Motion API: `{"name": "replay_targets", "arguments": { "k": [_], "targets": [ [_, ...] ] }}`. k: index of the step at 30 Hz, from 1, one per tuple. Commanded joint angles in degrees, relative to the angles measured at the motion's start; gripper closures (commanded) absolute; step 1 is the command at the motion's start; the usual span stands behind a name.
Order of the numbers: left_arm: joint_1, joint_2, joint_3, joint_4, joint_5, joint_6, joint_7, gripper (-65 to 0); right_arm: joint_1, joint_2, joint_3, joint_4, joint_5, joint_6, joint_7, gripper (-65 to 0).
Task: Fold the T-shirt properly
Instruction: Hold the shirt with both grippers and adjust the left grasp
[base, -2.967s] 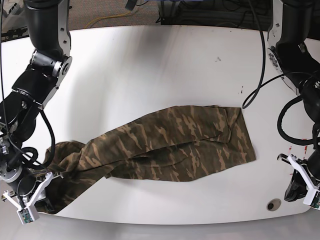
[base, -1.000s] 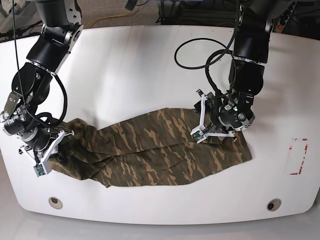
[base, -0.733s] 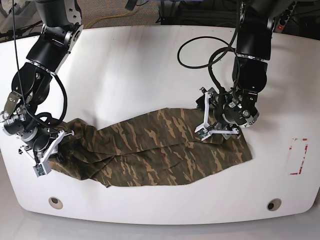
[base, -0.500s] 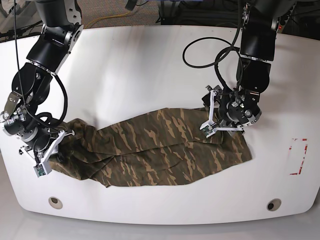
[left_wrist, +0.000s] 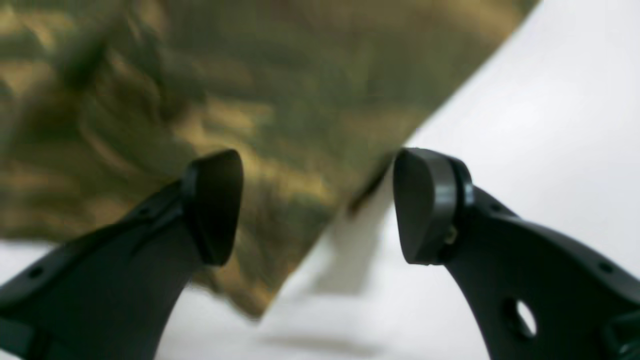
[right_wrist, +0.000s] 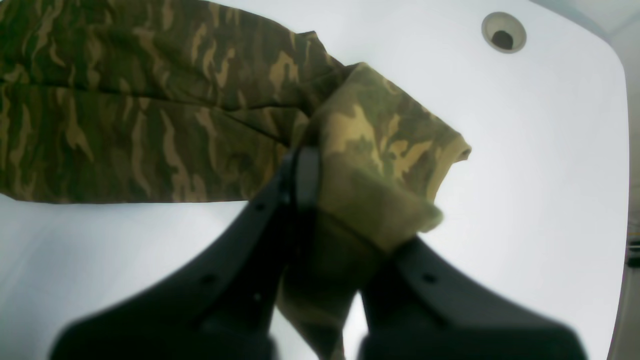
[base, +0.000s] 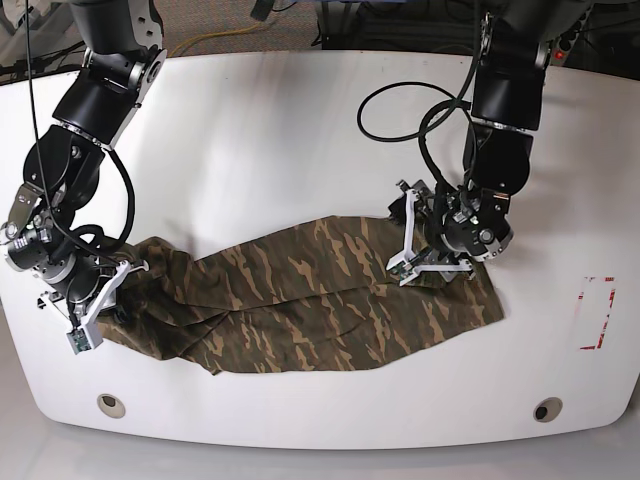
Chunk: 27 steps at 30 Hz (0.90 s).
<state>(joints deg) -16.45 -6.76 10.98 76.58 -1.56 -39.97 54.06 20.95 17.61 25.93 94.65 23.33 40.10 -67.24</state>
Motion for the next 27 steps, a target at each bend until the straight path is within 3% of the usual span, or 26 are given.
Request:
{"name": "replay_targets", "arguments": {
  "k": [1, 10, 20, 27],
  "targets": [
    [-1.53, 0.13, -0.13, -1.28, -0.33, -0.03, -0.48, -38.3, 1.42, 0.81, 0.22, 0.87, 0.98, -0.10, 1.53, 0.0],
    [-4.08, 0.22, -0.39, -5.32, -0.50, -0.03, -0.48, -1.4, 1.42, 0.81, 0.22, 0.87, 0.98, -0.10, 1.53, 0.0],
    [-1.88, 0.04, -0.57, 5.23, -0.42, -0.03, -0.04, 0.0, 1.34, -0.07, 0.22, 0.87, 0.98, -0.10, 1.53, 0.0],
    [-1.62, -1.02, -0.13, 8.65, -0.50, -0.03, 5.32, 0.0, 1.34, -0.59, 0.22, 0.87, 0.98, -0.10, 1.44, 0.0]
  ]
}}
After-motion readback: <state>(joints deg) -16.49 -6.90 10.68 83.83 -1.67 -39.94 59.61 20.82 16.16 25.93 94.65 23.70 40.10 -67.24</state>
